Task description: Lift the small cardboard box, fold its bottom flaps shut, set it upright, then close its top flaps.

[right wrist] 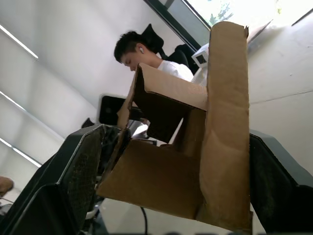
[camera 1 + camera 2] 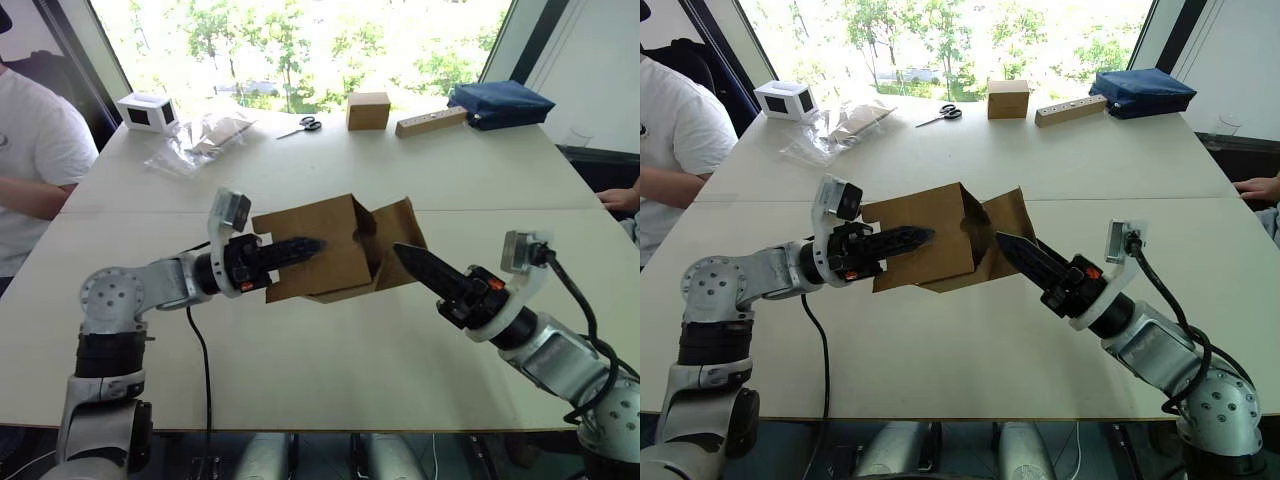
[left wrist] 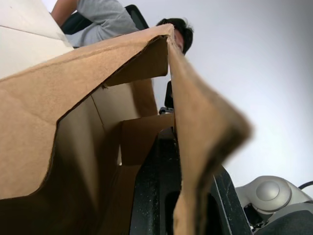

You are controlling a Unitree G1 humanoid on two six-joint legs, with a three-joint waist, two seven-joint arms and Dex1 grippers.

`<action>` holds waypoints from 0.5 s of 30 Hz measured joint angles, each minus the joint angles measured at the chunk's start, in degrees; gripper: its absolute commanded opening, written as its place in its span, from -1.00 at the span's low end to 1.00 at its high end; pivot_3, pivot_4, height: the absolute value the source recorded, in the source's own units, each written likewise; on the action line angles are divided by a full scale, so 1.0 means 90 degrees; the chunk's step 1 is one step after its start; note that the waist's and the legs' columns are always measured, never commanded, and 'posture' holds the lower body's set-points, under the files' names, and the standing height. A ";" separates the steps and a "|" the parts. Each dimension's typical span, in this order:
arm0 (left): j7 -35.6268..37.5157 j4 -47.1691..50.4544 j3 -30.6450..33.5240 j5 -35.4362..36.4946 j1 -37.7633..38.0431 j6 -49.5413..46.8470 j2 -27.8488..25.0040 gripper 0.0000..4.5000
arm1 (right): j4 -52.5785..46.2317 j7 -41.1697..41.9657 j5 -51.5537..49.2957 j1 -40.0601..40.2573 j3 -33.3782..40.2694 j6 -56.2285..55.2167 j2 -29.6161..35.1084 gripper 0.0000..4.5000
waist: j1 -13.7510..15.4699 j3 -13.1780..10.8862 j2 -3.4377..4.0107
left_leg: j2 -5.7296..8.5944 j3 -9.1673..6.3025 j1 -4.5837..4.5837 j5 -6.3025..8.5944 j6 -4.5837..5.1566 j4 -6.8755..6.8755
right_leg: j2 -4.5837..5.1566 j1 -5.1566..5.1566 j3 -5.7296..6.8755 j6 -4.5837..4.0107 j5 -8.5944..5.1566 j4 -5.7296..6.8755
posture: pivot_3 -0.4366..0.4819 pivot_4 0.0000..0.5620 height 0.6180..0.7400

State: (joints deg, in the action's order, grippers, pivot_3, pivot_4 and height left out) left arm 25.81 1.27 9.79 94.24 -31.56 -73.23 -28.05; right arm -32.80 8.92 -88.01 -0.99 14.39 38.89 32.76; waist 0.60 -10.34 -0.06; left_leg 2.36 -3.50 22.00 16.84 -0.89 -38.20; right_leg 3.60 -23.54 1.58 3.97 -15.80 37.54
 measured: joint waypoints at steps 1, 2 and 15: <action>-0.0006 0.0000 0.0000 0.0001 -0.0002 0.0002 0.0000 -1.00 | 0.0190 -0.0004 0.0487 0.0012 0.0037 -0.0145 0.0031 0.88 | 0.0002 0.0000 0.0000 | 0.0001 0.0001 0.0000 0.0000 0.0000 -0.0001 | 0.0000 0.0002 0.0000 0.0000 0.0000 -0.0002 | -0.05 -0.47 1.00; -0.0008 0.0002 -0.0001 0.0005 -0.0004 0.0004 0.0001 -1.00 | 0.0503 0.0009 0.1054 0.0045 0.0151 -0.0344 0.0085 0.77 | 0.0016 0.0000 0.0000 | 0.0002 0.0001 0.0001 0.0000 0.0000 -0.0001 | 0.0001 0.0004 0.0000 0.0000 0.0000 -0.0006 | -0.05 -0.47 1.00; -0.0063 -0.0139 -0.0003 -0.0005 -0.0115 0.0024 0.0009 -1.00 | -0.0098 0.0729 0.7580 -0.0196 -0.1174 -0.2947 0.1174 -0.99 | -0.0023 -0.0001 0.0003 | -0.0003 0.0001 0.0000 -0.0024 -0.0042 0.0005 | -0.0012 -0.0004 -0.0001 0.0000 0.0000 -0.0004 | -0.05 -0.47 1.00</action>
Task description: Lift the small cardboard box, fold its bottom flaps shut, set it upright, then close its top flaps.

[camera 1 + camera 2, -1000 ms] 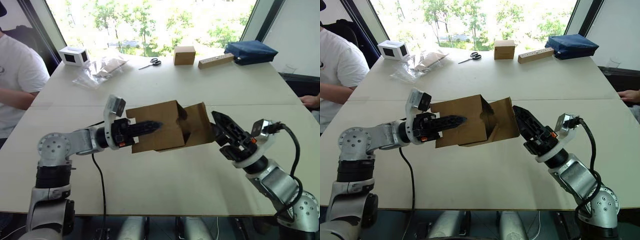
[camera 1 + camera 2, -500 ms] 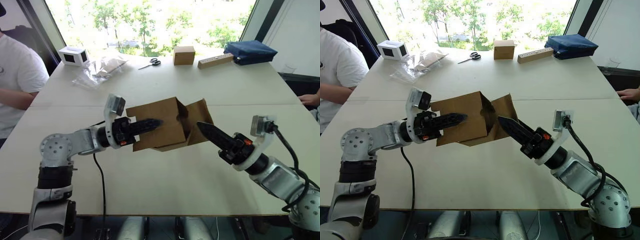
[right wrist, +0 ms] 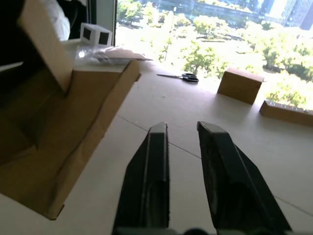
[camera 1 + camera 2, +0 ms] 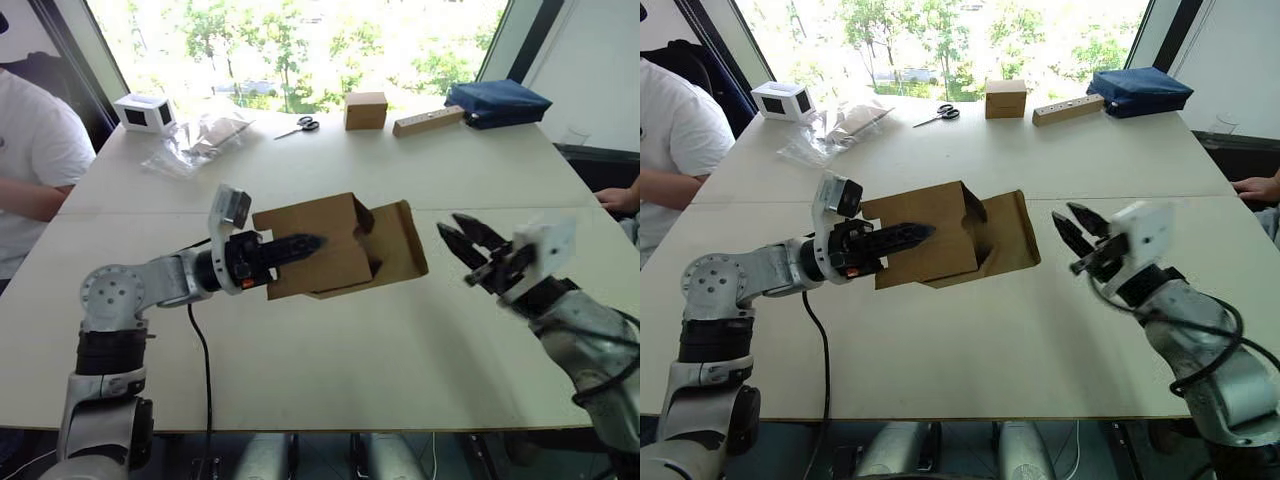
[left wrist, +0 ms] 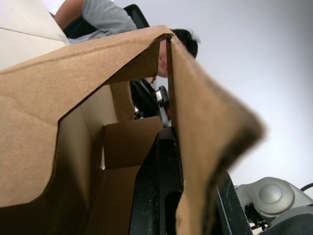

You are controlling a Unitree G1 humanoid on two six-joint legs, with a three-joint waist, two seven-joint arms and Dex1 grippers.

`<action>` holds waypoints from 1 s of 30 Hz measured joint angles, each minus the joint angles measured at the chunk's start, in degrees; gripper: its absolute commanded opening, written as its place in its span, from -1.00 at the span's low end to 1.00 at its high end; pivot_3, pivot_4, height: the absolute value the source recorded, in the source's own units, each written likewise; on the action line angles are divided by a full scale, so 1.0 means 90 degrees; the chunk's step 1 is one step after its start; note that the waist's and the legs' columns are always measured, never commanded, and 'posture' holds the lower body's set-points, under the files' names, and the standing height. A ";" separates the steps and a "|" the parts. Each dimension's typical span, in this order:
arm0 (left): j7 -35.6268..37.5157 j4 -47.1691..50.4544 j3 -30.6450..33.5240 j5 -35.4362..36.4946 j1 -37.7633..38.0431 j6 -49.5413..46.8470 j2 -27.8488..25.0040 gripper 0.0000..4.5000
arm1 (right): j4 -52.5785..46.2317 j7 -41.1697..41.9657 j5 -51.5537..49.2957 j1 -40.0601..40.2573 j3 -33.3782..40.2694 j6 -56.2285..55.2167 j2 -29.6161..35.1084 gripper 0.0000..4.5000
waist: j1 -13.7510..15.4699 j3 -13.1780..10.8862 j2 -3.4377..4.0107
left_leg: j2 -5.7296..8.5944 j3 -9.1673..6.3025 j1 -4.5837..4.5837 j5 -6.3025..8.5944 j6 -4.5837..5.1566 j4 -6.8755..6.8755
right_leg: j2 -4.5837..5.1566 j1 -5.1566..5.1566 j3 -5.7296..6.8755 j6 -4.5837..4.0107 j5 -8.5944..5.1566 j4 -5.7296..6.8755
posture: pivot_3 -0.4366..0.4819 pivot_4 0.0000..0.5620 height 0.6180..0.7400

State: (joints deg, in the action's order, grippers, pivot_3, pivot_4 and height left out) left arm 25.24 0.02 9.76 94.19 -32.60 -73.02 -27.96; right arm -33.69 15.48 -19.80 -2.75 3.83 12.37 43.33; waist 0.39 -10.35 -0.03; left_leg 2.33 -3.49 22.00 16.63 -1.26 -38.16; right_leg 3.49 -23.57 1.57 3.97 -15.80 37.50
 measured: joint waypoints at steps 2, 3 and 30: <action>0.0000 -0.0083 0.0000 -0.0004 -0.0089 -0.0001 0.0001 -1.00 | -0.0026 -0.0144 0.0902 -0.0175 -0.0171 -0.0380 -0.0029 -0.99 | 0.0021 0.0000 -0.0002 | 0.0000 0.0000 0.0001 -0.0005 -0.0008 0.0000 | 0.0002 0.0000 0.0000 0.0000 0.0000 -0.0001 | -0.05 -0.47 1.00; 0.0000 -0.0128 0.0002 -0.0004 -0.0149 0.0000 0.0000 -1.00 | -0.0022 -0.0222 0.1351 -0.0240 -0.0281 -0.0545 -0.0065 -0.99 | 0.0027 0.0000 -0.0003 | 0.0000 -0.0001 0.0000 -0.0005 -0.0010 0.0000 | 0.0002 0.0001 0.0000 0.0000 0.0000 -0.0001 | -0.05 -0.47 1.00; -0.0298 0.0017 0.0003 0.0163 -0.0038 -0.0002 0.0056 -1.00 | 0.0305 0.1564 0.2303 -0.1125 -0.1168 -0.0964 -0.1154 -0.99 | 0.0022 0.0000 -0.0003 | 0.0001 -0.0002 -0.0002 -0.0007 -0.0013 0.0000 | 0.0007 0.0002 0.0000 -0.0001 0.0001 -0.0002 | -0.05 -0.47 1.00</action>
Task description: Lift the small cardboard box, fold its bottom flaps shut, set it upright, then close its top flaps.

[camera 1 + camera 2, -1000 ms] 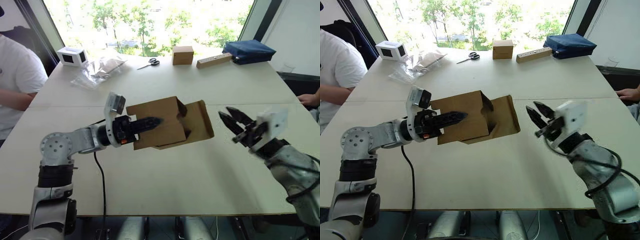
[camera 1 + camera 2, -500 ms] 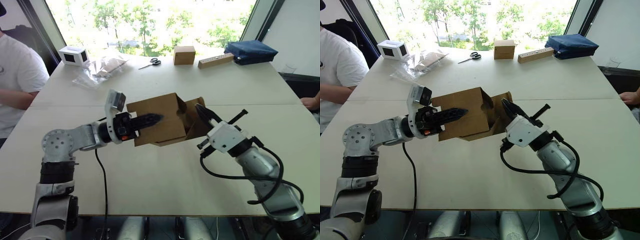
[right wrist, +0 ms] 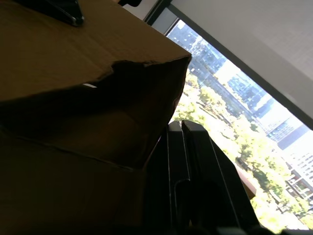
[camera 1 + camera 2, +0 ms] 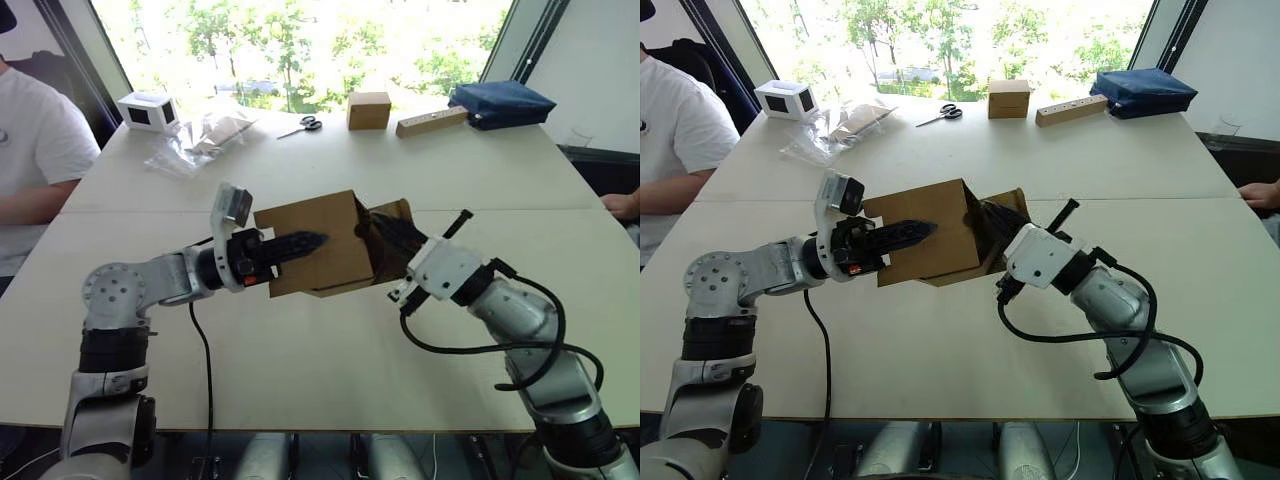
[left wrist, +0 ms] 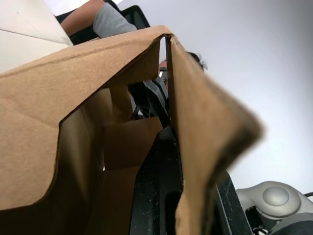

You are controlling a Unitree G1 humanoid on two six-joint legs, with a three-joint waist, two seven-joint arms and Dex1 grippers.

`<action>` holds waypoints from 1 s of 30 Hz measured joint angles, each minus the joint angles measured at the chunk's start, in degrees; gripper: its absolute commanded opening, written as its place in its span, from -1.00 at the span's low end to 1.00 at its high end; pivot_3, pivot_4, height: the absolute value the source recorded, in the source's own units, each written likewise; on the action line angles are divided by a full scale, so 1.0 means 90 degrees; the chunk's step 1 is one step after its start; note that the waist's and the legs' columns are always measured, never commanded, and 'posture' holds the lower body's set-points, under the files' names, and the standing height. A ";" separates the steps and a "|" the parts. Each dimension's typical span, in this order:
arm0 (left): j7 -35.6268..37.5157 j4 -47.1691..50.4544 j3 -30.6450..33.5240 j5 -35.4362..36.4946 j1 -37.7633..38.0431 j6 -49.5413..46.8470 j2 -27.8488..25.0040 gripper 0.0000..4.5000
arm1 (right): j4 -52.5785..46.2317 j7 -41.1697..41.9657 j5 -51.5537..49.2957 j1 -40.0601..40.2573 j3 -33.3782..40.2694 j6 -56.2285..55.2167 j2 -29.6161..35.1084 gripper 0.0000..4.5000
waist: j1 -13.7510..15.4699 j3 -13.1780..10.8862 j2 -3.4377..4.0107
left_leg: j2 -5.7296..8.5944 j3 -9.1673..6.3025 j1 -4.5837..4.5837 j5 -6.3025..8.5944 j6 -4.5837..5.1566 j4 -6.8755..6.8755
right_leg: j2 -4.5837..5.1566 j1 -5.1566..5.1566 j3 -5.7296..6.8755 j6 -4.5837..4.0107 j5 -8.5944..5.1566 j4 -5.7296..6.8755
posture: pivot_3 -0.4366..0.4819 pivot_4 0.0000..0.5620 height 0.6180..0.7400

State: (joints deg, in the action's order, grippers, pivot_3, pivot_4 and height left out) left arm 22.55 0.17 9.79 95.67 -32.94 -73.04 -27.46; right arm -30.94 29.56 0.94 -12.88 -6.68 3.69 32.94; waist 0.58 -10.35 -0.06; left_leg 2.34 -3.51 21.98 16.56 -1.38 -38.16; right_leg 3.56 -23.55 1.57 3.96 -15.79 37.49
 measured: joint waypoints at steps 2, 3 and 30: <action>-0.0005 0.0000 0.0000 0.0000 0.0000 -0.0001 0.0000 -1.00 | 0.0000 0.0131 0.0001 -0.0048 -0.0066 -0.0002 -0.0013 -0.99 | -0.0001 0.0000 0.0000 | 0.0000 0.0000 0.0000 0.0000 0.0000 0.0000 | 0.0000 0.0000 0.0000 0.0000 0.0000 0.0000 | -0.05 -0.47 1.00; -0.0005 0.0000 -0.0001 0.0001 0.0000 -0.0003 0.0000 -1.00 | 0.0002 0.0170 0.0007 -0.0095 -0.0109 -0.0018 -0.0018 -0.99 | -0.0002 0.0000 0.0000 | 0.0000 0.0000 0.0000 0.0000 0.0000 0.0000 | 0.0000 0.0000 0.0000 0.0000 0.0000 0.0000 | -0.05 -0.47 1.00; 0.0085 -0.0199 0.0011 -0.0022 -0.0142 0.0119 0.0008 -1.00 | -0.0817 0.0671 -0.0406 0.1547 0.1323 0.0387 0.0484 -0.99 | 0.0002 0.0000 0.0000 | 0.0001 0.0000 -0.0022 0.0002 0.0002 0.0002 | 0.0002 0.0020 0.0000 0.0000 0.0000 0.0000 | -0.05 -0.47 1.00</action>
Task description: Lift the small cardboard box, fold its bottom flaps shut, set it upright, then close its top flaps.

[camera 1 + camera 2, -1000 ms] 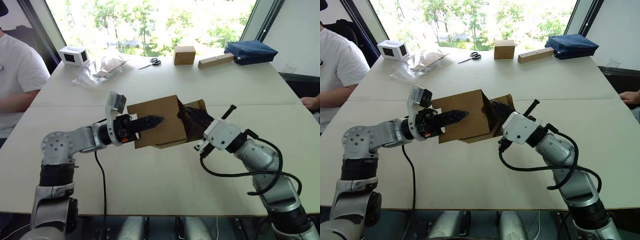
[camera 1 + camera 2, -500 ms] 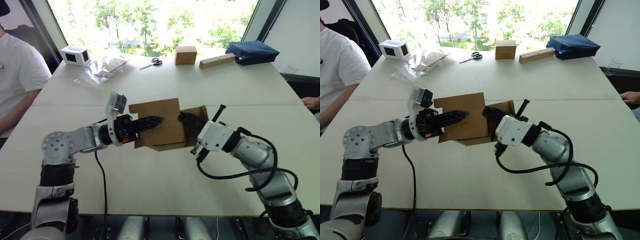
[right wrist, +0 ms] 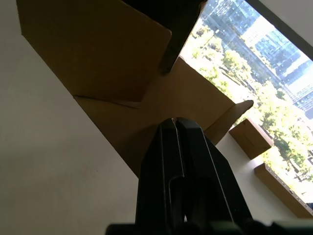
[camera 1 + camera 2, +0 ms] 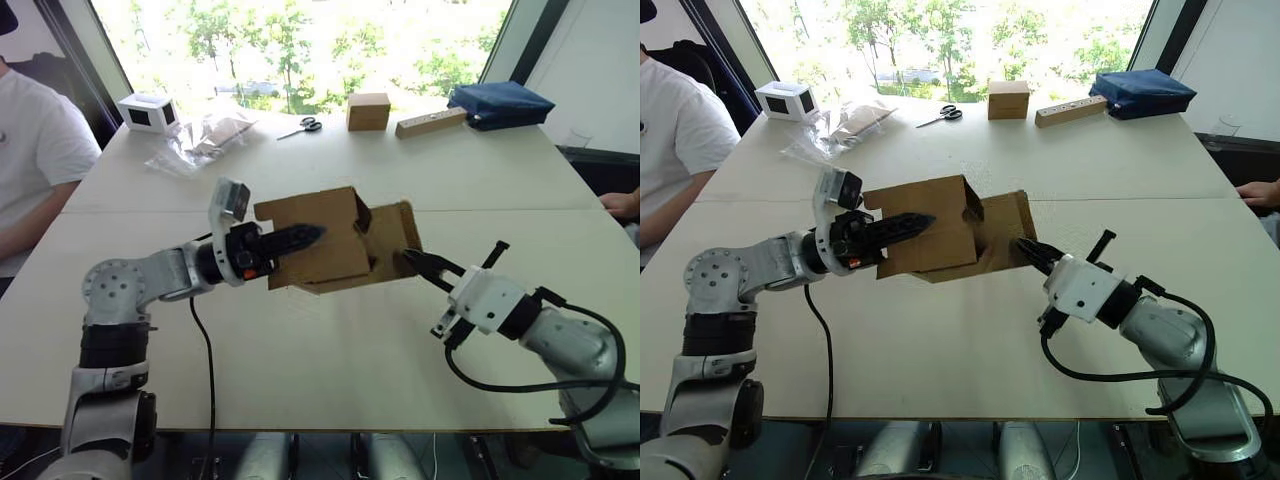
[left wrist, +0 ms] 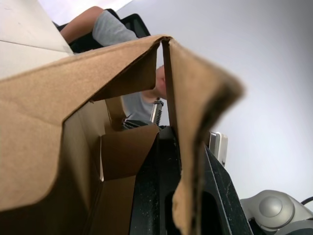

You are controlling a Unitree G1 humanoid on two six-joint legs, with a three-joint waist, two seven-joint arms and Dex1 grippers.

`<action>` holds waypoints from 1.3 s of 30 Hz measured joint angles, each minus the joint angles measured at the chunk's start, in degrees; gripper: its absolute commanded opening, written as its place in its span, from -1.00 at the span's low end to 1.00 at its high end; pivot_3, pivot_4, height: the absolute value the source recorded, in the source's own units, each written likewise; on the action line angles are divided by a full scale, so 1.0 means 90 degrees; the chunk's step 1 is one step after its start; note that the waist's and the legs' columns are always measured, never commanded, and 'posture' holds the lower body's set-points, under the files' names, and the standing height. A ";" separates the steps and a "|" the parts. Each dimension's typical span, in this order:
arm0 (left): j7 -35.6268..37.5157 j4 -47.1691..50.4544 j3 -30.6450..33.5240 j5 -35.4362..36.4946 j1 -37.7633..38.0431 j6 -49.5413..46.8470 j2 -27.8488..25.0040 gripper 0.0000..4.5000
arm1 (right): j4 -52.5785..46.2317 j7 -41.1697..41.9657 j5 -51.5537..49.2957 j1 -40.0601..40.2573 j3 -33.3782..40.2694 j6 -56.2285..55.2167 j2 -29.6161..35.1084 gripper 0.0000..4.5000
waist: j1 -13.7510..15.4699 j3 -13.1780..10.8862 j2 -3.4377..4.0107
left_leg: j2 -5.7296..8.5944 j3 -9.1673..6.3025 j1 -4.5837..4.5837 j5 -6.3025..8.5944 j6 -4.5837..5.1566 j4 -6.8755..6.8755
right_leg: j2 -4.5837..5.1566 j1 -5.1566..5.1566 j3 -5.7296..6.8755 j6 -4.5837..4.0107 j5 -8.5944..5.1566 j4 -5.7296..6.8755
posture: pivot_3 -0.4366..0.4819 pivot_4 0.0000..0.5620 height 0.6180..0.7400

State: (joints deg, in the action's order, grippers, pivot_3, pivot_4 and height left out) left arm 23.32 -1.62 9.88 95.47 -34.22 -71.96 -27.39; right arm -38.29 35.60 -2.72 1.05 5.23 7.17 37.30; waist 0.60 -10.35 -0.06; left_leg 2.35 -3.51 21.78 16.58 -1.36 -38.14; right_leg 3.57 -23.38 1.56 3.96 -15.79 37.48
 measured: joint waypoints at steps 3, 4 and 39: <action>0.0006 -0.0024 -0.0007 -0.0012 -0.0007 0.0004 0.0055 -1.00 | -0.0149 -0.0029 -0.0019 -0.0204 -0.0370 0.0241 -0.0161 -0.99 | 0.0003 0.0000 0.0000 | 0.0000 0.0000 0.0001 -0.0001 -0.0001 0.0000 | 0.0000 0.0000 0.0000 0.0000 0.0000 0.0000 | -0.05 -0.47 1.00; 0.0007 -0.0024 -0.0009 -0.0014 -0.0008 0.0004 0.0065 -1.00 | -0.0203 -0.0036 -0.0030 -0.0267 -0.0480 0.0282 -0.0211 -0.99 | 0.0006 0.0000 0.0000 | 0.0000 -0.0001 0.0000 -0.0001 -0.0001 0.0000 | 0.0000 0.0000 0.0000 0.0000 0.0000 0.0000 | -0.05 -0.47 1.00; -0.0114 0.0184 -0.0003 0.0280 0.0021 0.0004 -0.0078 -1.00 | 0.1888 -0.2455 -0.8167 -0.1143 0.2527 0.5538 -0.1781 0.55 | -0.0011 -0.0001 0.0007 | -0.0003 0.0003 0.0004 0.0026 0.0046 0.0004 | 0.0006 -0.0005 -0.0001 -0.0001 0.0000 -0.0001 | -0.05 -0.47 1.00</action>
State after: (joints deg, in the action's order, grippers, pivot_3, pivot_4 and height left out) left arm 22.30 0.04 9.86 97.98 -34.03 -71.92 -28.09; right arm -21.30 13.51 -76.23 -9.24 27.97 57.02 21.27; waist 0.50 -10.36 0.00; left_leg 2.32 -3.48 21.82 16.81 -0.95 -38.10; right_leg 3.63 -23.42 1.55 3.94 -15.78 37.48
